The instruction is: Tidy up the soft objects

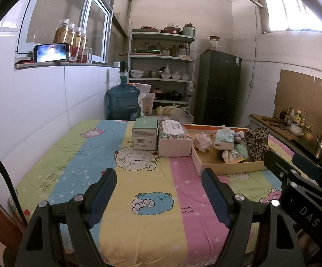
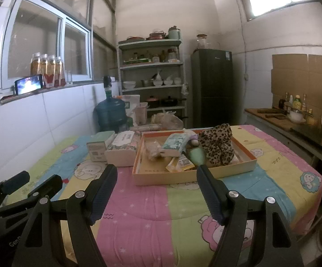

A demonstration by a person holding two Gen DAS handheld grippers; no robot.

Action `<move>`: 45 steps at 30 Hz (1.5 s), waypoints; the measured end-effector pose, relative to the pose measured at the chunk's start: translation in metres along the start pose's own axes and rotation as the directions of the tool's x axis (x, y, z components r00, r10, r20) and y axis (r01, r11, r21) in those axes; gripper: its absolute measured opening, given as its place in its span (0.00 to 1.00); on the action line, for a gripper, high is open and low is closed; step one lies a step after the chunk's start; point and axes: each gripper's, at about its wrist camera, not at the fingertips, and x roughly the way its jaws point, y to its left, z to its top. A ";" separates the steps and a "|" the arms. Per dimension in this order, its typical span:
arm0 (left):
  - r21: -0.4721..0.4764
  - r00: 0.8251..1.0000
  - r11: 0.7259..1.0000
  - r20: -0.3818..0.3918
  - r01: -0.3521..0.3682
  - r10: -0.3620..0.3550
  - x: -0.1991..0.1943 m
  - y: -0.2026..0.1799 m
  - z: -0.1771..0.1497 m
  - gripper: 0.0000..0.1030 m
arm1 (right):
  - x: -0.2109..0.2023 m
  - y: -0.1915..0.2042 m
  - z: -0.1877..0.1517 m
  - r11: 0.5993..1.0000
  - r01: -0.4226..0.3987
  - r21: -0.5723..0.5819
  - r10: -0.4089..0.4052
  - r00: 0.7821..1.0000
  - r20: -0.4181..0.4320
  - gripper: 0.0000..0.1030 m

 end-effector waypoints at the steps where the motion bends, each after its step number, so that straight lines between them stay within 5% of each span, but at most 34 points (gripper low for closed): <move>1: 0.000 1.000 1.000 0.000 0.000 0.000 0.000 0.000 0.000 0.76 | 0.000 0.000 0.000 1.000 0.000 0.000 0.000 1.000 0.000 0.73; 45: -0.002 1.000 1.000 0.002 -0.002 0.002 -0.001 0.003 -0.001 0.76 | 0.000 0.004 0.000 1.000 -0.002 -0.002 0.002 1.000 0.001 0.73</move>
